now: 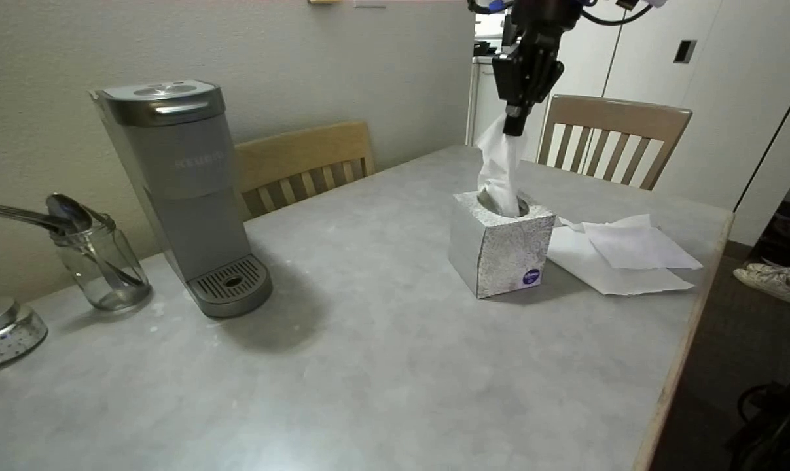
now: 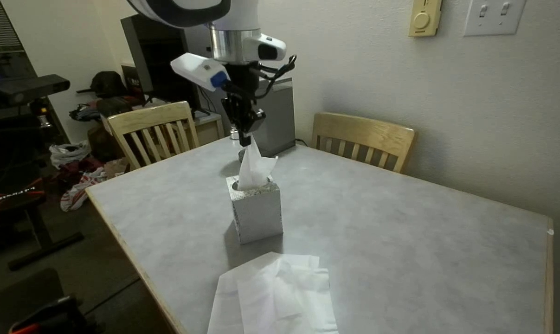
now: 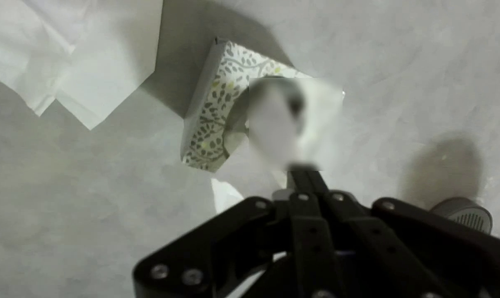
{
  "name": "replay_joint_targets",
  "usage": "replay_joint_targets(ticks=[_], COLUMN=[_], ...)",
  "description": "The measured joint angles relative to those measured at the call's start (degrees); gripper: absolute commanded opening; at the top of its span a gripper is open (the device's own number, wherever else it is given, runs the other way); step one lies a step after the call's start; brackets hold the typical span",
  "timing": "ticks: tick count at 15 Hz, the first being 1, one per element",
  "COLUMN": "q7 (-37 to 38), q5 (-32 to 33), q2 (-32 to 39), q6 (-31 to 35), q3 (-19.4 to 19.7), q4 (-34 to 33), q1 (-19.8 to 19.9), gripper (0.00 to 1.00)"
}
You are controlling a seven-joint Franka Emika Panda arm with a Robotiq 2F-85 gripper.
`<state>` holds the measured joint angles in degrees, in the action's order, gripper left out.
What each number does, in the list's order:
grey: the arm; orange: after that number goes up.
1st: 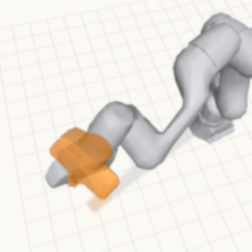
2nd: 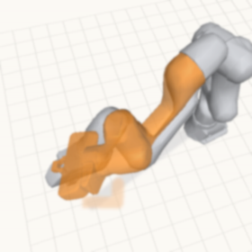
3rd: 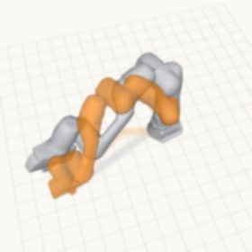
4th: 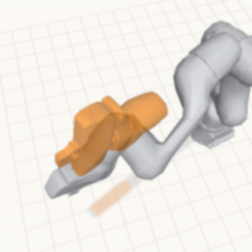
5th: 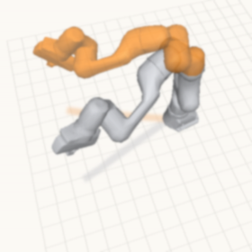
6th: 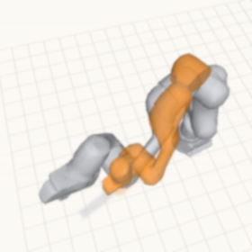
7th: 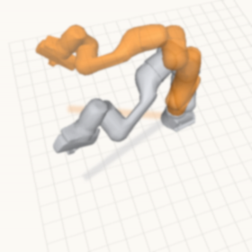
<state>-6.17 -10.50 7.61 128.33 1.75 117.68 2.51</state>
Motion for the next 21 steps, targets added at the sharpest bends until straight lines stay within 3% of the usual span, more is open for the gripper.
replay_joint_targets(ticks=[12, 21], q7=[4.6, 13.7], q5=[7.9, 18.6], q2=[-4.0, -3.8], q6=[0.1, 0.0], q3=[1.9, 6.6], q4=[-9.4, -9.5], q1=[0.2, 2.9], gripper=[0.0, 0.0])
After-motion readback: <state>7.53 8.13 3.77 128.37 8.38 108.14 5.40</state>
